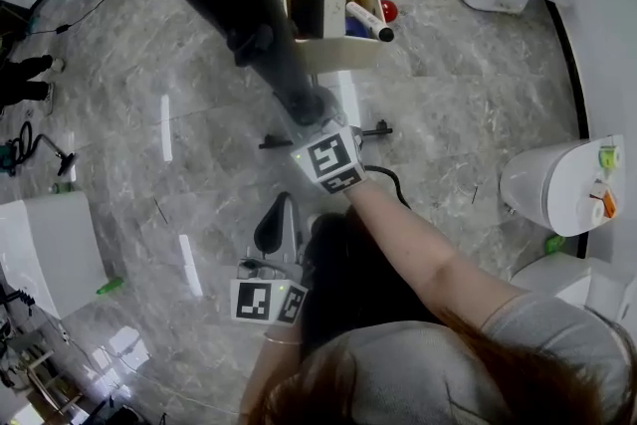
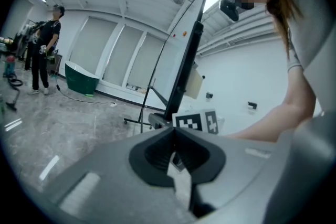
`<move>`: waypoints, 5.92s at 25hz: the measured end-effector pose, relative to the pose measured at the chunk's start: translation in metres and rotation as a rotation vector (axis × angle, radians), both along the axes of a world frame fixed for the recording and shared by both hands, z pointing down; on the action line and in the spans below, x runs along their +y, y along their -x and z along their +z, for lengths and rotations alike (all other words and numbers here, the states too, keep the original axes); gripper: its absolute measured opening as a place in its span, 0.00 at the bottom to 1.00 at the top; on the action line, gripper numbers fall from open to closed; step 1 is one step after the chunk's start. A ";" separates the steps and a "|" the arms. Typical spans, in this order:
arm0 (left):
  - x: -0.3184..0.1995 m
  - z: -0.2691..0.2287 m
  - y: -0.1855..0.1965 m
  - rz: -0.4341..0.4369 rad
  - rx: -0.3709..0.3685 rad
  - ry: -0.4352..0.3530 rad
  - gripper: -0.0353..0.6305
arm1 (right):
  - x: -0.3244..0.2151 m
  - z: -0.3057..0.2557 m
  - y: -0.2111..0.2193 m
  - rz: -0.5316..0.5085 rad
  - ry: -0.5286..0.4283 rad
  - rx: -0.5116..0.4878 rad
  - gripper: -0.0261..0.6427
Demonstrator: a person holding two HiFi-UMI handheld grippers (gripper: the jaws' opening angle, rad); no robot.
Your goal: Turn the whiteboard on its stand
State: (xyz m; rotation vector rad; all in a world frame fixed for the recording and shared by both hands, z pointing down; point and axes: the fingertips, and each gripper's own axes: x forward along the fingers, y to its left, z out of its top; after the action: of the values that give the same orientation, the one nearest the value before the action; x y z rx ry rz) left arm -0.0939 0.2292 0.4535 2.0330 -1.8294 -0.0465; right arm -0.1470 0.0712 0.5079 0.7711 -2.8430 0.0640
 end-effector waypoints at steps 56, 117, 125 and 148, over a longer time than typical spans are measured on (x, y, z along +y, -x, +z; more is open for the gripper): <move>0.271 -0.010 -0.051 0.083 -0.030 -0.032 0.05 | 0.245 -0.001 -0.076 -0.021 -0.021 0.018 0.23; 0.340 -0.131 -0.124 0.098 -0.162 -0.342 0.05 | 0.455 -0.220 -0.223 -0.069 -0.135 -0.288 0.03; 0.422 -0.137 -0.114 0.156 -0.179 -0.341 0.05 | 0.538 -0.221 -0.220 -0.008 -0.119 -0.306 0.03; 0.539 -0.135 -0.194 0.247 -0.108 -0.354 0.05 | 0.676 -0.230 -0.281 -0.002 -0.162 -0.293 0.04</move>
State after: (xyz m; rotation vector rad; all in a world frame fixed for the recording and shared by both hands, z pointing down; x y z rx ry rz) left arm 0.1002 0.7684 0.3188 2.5391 -1.7131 -0.2072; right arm 0.1341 0.7471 0.2775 0.8538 -3.1575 -0.0594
